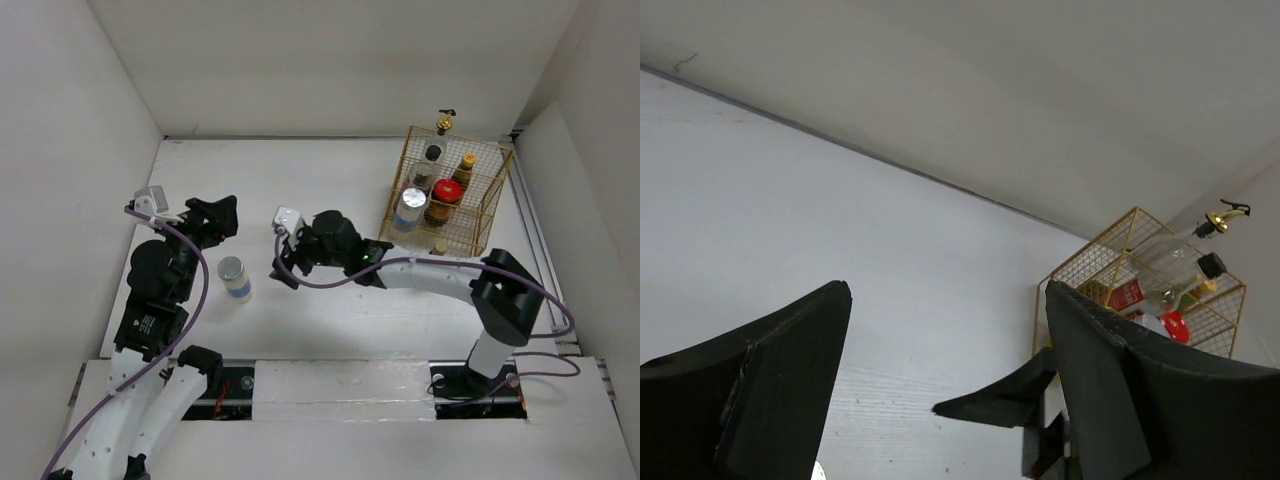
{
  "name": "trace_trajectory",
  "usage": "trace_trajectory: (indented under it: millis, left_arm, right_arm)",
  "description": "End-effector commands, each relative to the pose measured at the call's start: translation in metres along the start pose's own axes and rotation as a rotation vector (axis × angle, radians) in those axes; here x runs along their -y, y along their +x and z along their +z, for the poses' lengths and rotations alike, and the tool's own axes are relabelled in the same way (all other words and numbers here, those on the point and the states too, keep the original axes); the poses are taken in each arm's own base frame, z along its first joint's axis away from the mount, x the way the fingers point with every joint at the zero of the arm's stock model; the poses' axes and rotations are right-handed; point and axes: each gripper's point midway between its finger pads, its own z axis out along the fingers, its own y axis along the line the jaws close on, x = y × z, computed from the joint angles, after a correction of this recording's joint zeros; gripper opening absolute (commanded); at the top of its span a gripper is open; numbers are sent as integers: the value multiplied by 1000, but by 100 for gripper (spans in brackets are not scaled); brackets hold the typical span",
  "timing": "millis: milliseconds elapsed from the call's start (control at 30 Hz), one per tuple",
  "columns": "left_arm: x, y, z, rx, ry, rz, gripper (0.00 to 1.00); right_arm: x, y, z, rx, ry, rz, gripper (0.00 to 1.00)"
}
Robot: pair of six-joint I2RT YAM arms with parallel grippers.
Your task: Organize the condiment bottles
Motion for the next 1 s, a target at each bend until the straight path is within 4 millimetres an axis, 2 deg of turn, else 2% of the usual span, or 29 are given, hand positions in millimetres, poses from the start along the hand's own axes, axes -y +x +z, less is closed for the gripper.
trace_trajectory:
  millis: [0, 33, 67, 100, 233, 267, 333, 367, 500, 600, 667, 700, 733, 833, 933, 967]
  left_arm:
    - [1, -9, 3, 32, -4, -6, 75]
    - [0, -7, 2, 23, -10, -4, 75]
    - [0, -7, 2, 23, -10, -4, 75]
    - [0, -11, 0, 38, -11, -6, 75]
    - [-13, -19, -6, 81, -80, -29, 75]
    - [-14, -23, -9, 99, -83, -33, 75]
    - [-14, -28, -13, 119, -87, -37, 75]
    - [-13, -30, -15, 127, -82, -40, 75]
    - [-11, -26, -13, 106, -66, -36, 75]
    - [-8, -25, -10, 102, -56, -37, 75]
    - [-8, -25, -10, 101, -56, -36, 75]
    - [-8, -25, -10, 101, -56, -36, 75]
    - [-7, -27, -13, 110, -51, -39, 75]
    - [-7, -27, -13, 110, -51, -39, 75]
    - [-9, -23, -12, 103, -56, -37, 75]
    - [-7, -22, -12, 96, -44, -36, 75]
  right_arm:
    - [-31, -39, 23, 106, -133, -93, 93]
    - [-32, -46, 28, 118, -144, -96, 93]
    - [-40, -34, 39, 95, -171, -104, 93]
    - [-39, -34, 45, 102, -170, -106, 94]
    - [-62, -37, 67, 119, -241, -112, 94]
    - [-61, -44, 71, 134, -239, -116, 96]
    - [-61, -41, 83, 133, -252, -117, 96]
    - [-68, -43, 86, 139, -269, -121, 96]
    - [-70, -56, 103, 186, -290, -112, 97]
    - [-69, -50, 116, 197, -292, -84, 97]
    - [-71, -56, 122, 239, -304, -65, 92]
    - [-74, -61, 121, 259, -315, -58, 92]
    - [-74, -59, 124, 264, -317, -43, 82]
    - [-73, -84, 113, 355, -300, -15, 57]
    - [-71, -130, 68, 485, -263, -37, 52]
    - [-63, -126, 54, 489, -239, -34, 52]
